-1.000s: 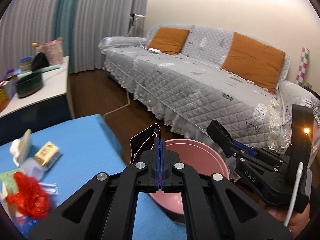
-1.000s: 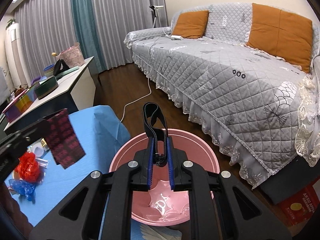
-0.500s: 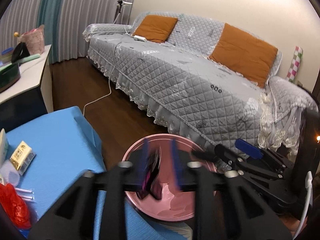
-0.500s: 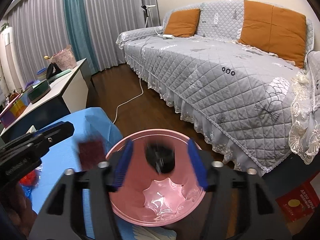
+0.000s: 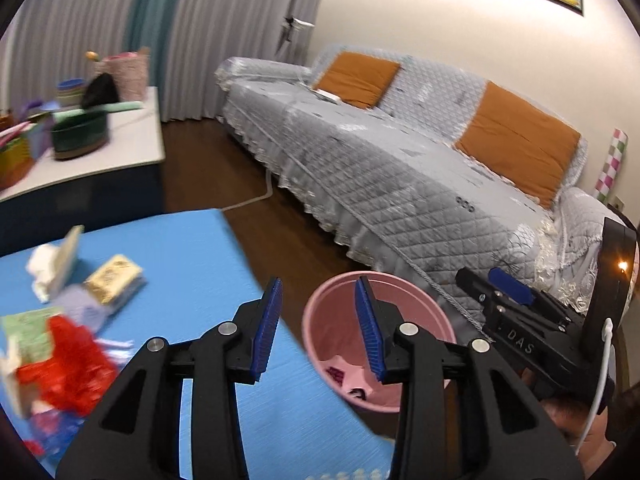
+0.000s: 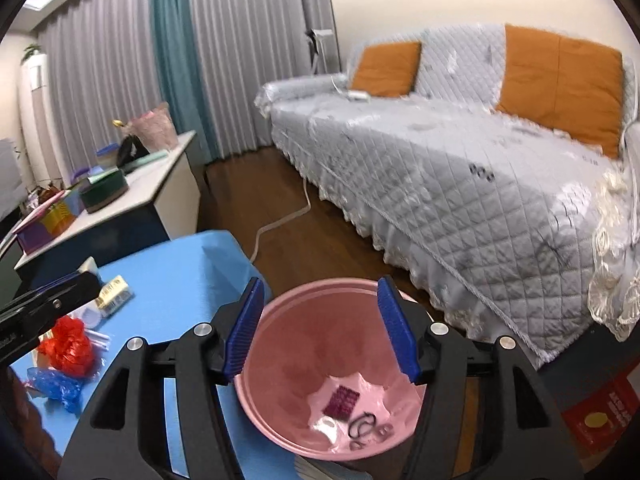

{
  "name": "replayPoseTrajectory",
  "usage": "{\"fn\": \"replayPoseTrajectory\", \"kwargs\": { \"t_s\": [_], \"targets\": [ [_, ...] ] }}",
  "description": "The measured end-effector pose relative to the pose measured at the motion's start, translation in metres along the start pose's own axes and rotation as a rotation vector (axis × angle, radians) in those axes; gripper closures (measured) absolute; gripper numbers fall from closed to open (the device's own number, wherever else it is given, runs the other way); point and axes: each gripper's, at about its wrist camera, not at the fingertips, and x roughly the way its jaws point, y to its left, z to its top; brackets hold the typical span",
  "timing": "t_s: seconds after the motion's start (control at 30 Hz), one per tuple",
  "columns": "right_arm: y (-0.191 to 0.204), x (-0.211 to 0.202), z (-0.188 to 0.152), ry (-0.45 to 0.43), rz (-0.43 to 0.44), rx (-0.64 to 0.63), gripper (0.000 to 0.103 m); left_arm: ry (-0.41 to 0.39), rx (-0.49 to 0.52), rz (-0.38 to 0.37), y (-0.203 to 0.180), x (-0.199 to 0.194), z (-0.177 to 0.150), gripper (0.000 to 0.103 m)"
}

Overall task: Collect trash
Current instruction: 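Move both open tools back to the trash pile on the table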

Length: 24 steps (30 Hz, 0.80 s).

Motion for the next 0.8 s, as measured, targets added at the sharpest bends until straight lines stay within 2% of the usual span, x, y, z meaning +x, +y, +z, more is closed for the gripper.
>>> {"fn": "replayPoseTrajectory", "kwargs": {
  "t_s": [0.23,0.5,0.63,0.8],
  "targets": [
    [0.049,-0.011,-0.002,-0.068,0.075,-0.043,0.045,-0.060,-0.035,0.121,0.046,-0.063,-0.004,0.065],
    [0.106,-0.008,-0.011,-0.012,0.240,-0.042,0.050,-0.095,-0.074,0.299,0.120,-0.124,-0.019,0.065],
    [0.138,-0.006,-0.020,0.013,0.317,-0.089,0.050,-0.095,-0.114,0.395,0.156,-0.133,-0.039,0.065],
    [0.179,-0.003,-0.036,0.046,0.409,-0.150,0.051,-0.034,-0.192,0.463,0.201,-0.125,-0.062,0.065]
  ]
}}
